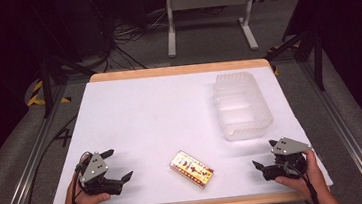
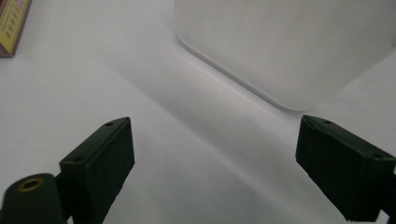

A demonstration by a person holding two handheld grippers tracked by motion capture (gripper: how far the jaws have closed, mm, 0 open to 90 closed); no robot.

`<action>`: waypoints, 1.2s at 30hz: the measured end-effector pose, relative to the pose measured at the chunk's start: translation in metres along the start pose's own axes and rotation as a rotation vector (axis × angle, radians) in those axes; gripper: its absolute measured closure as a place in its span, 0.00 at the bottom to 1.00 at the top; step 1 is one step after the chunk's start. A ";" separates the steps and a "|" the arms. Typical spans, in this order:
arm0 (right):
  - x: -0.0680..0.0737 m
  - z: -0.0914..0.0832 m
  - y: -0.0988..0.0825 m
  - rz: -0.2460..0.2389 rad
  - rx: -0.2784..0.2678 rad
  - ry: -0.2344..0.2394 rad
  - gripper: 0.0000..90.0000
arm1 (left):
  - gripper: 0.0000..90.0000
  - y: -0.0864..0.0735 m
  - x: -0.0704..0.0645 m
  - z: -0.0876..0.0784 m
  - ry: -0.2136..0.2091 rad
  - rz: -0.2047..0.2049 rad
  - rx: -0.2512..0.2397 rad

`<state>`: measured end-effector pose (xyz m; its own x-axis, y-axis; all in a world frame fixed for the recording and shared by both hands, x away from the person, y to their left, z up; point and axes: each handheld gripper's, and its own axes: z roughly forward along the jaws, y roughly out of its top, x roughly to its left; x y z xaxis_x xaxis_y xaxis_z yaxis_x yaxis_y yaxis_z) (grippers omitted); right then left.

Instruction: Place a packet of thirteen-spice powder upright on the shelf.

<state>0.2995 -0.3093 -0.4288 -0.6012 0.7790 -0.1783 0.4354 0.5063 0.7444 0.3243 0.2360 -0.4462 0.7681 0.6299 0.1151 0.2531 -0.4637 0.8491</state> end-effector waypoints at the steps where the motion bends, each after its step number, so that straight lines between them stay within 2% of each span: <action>1: 0.000 0.000 0.000 -0.001 0.001 0.001 0.13 | 0.06 0.000 0.000 0.000 0.000 -0.002 -0.001; 11: 0.003 -0.002 0.002 0.004 0.002 0.015 0.14 | 0.06 0.000 -0.001 -0.002 -0.004 0.013 -0.010; 14: 0.006 -0.002 0.006 0.016 0.007 0.042 0.15 | 0.06 -0.001 -0.001 -0.003 -0.006 0.006 -0.011; 19: 0.017 0.000 0.021 0.017 0.017 0.122 0.16 | 0.06 -0.001 -0.001 -0.002 -0.009 0.005 -0.008; 25: 0.034 0.008 0.043 -0.016 0.036 0.171 0.18 | 0.06 0.001 -0.002 0.000 -0.013 0.011 -0.002; 29: 0.043 0.016 0.055 -0.021 0.041 0.197 0.19 | 0.06 0.000 -0.002 0.000 -0.016 0.007 0.000; 34: 0.059 0.027 0.066 -0.084 0.070 0.224 0.19 | 0.06 0.000 -0.001 0.000 -0.015 0.006 -0.003; 36: 0.065 0.031 0.072 -0.097 0.082 0.220 0.19 | 0.06 0.000 -0.002 0.000 -0.016 0.006 0.000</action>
<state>0.3120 -0.2111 -0.4068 -0.7706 0.6302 -0.0953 0.4159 0.6104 0.6741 0.3233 0.2346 -0.4463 0.7791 0.6168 0.1121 0.2480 -0.4674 0.8485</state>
